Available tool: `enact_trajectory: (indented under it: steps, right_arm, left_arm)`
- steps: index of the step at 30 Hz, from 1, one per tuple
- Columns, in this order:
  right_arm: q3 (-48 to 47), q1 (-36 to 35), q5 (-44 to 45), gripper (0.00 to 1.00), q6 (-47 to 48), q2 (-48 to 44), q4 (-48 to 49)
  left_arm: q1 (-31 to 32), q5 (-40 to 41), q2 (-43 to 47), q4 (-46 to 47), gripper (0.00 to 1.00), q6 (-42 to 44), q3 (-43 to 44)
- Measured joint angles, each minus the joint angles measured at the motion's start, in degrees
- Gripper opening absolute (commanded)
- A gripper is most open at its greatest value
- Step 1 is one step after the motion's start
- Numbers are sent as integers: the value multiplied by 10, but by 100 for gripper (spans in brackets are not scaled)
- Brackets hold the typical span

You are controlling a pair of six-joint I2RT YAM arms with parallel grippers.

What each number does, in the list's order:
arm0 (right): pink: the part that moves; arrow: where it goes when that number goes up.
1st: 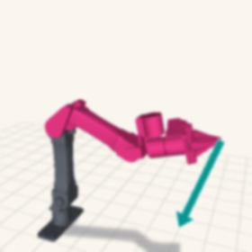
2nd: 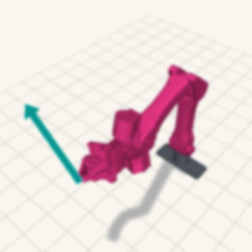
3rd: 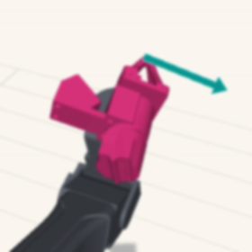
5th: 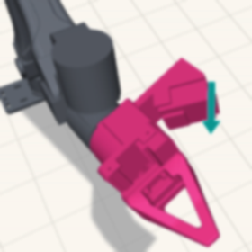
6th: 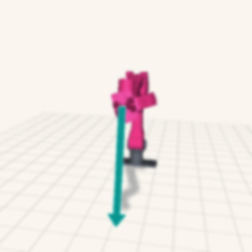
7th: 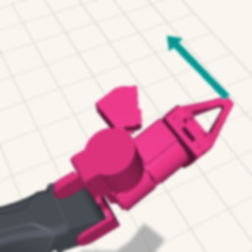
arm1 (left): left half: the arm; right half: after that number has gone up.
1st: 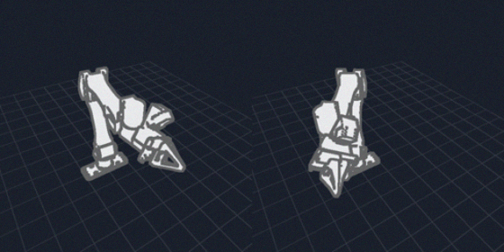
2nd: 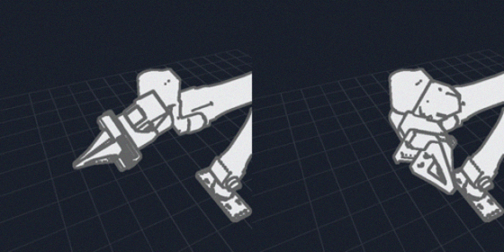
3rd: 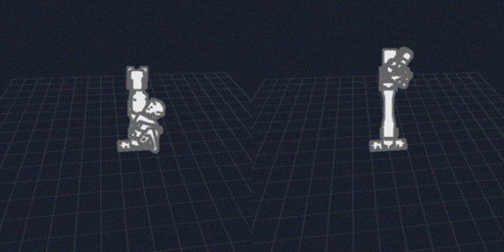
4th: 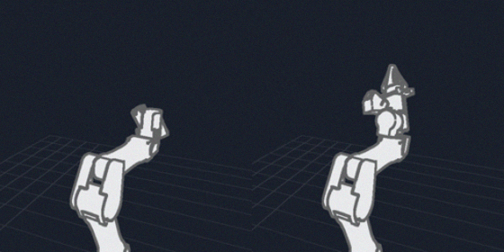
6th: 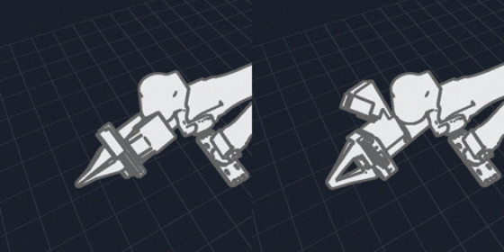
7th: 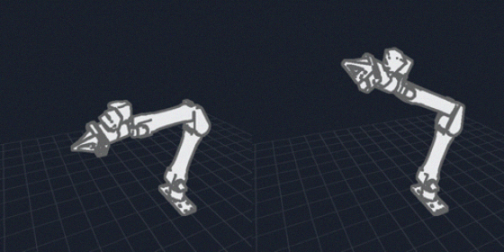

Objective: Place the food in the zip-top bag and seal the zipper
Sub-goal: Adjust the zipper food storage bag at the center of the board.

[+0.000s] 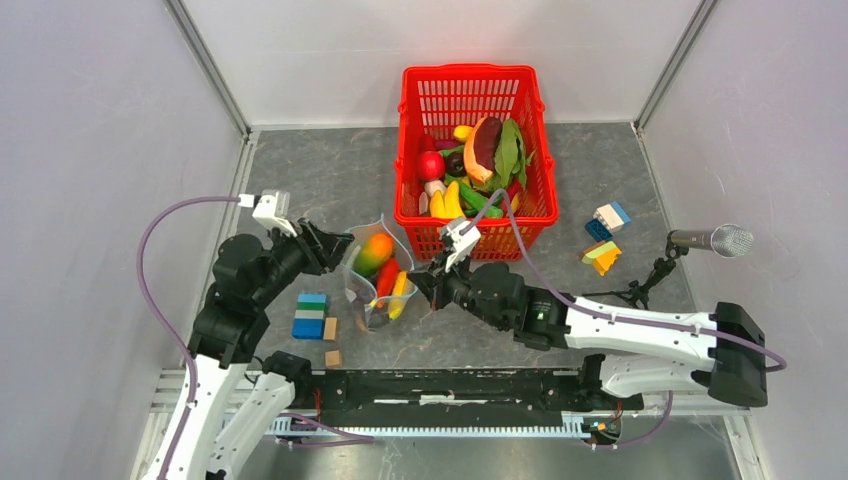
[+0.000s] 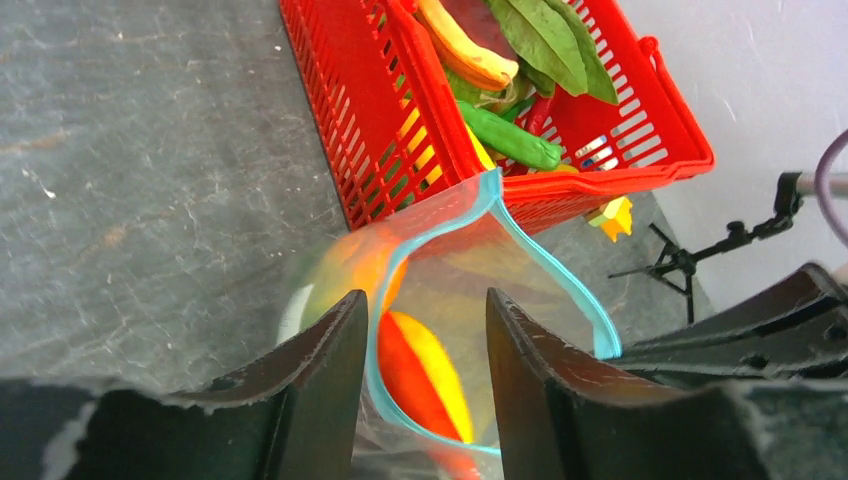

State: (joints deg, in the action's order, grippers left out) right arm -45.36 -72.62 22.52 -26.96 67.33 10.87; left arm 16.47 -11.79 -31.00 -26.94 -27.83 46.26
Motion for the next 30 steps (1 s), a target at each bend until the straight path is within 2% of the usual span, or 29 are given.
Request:
enact_trajectory:
  steps: [8, 14, 16, 18, 21, 23, 24, 25, 27, 30]
  right_arm:
    - [-29, 46, -67, 0, 18, -18, -37]
    - [-36, 54, -91, 0, 31, -15, -56]
    - [-42, 55, -98, 0, 35, -12, -62]
    - [-46, 56, -103, 1, 40, -8, -63]
    - [-50, 56, -108, 4, 45, -5, -69]
    - [-52, 56, -110, 19, 48, -5, -71]
    - [-53, 56, -111, 29, 49, -5, -73]
    - [-56, 57, -114, 43, 51, -5, -76]
    - [-69, 58, -120, 60, 59, -3, -87]
    - [-105, 59, -121, 71, 81, -2, -111]
  left_arm:
    - [0, -61, -68, -60, 66, 89, 50]
    - [0, -80, -89, -99, 64, 137, 50]
    - [0, -80, -93, -109, 52, 150, 50]
    - [0, -82, -98, -112, 45, 158, 50]
    - [0, -86, -110, -115, 25, 166, 50]
    - [0, -92, -119, -117, 11, 169, 50]
    - [0, -93, -124, -118, 7, 170, 50]
    - [0, -93, -128, -120, 6, 170, 50]
    - [0, -90, -131, -120, 5, 170, 49]
    - [0, -82, -129, -120, 4, 170, 49]
